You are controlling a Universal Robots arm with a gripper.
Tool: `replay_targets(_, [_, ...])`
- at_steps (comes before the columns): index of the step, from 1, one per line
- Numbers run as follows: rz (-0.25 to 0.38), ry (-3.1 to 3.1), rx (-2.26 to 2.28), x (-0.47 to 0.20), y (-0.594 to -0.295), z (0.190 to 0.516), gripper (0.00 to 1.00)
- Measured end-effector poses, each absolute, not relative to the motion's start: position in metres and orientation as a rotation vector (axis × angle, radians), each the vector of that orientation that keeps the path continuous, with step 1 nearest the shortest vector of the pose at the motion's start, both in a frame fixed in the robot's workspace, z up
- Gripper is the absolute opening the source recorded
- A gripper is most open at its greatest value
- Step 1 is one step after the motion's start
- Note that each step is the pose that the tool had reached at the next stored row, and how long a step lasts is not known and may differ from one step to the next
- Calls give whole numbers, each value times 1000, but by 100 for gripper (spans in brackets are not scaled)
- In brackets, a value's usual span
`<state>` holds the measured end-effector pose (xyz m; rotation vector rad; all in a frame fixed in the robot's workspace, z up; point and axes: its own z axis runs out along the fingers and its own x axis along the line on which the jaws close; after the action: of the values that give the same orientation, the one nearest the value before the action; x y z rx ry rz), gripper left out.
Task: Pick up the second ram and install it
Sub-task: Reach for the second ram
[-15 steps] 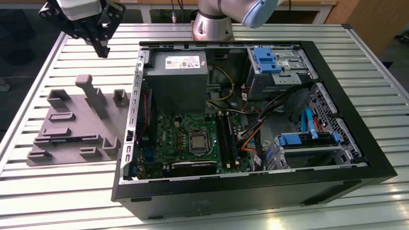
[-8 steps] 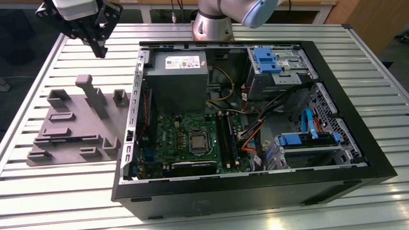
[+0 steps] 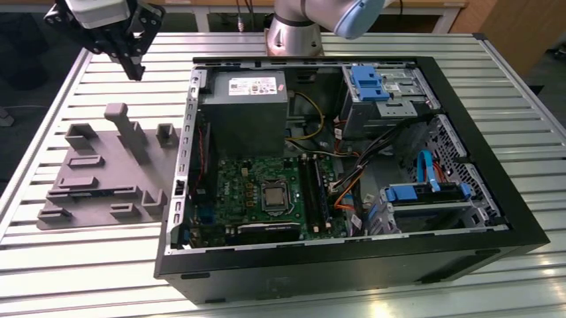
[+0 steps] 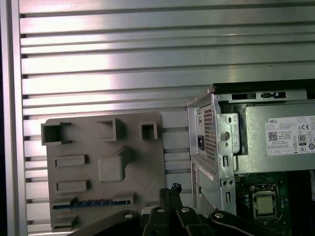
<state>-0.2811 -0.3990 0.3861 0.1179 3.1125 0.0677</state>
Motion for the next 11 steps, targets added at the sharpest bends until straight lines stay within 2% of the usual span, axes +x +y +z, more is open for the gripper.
replay_targets(11, [68, 3112, 118, -287, -399, 386, 11])
